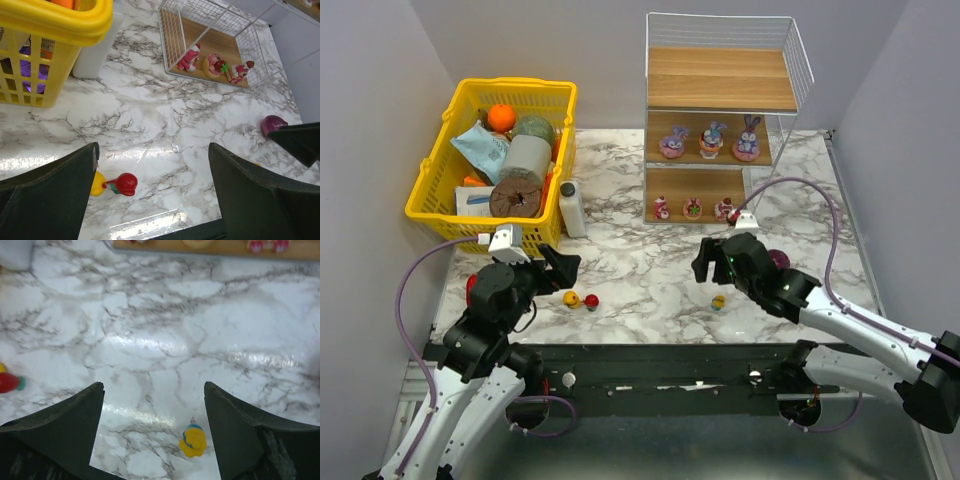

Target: Place and organize the plastic toys onto the shelf

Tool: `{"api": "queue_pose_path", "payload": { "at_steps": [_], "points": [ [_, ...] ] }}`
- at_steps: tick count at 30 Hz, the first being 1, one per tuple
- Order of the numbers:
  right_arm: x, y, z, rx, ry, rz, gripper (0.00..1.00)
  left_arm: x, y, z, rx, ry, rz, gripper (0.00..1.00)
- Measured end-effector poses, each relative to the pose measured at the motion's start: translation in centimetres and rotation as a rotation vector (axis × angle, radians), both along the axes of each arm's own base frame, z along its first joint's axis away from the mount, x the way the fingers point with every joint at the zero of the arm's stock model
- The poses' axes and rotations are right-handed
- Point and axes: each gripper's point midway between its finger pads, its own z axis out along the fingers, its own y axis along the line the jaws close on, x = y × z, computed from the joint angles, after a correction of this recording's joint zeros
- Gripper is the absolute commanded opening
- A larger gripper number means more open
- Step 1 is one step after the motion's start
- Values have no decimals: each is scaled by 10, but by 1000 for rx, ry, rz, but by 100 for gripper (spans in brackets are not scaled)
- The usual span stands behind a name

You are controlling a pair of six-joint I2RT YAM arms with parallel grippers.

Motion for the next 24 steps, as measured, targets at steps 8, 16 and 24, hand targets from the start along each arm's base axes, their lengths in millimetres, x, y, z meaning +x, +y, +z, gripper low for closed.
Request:
{"api": "queue_pose_path", "payload": {
  "at_steps": [8, 16, 24],
  "points": [
    [-49, -3, -63, -24, 108, -71, 83, -1, 0, 1, -2, -5, 0, 99],
    [-61, -24, -82, -68, 70, -280, 83, -1, 0, 1, -2, -5, 0, 99],
    [-65, -43, -102, -149, 66, -409, 81, -1, 0, 1, -3, -6, 0, 99]
  ]
}}
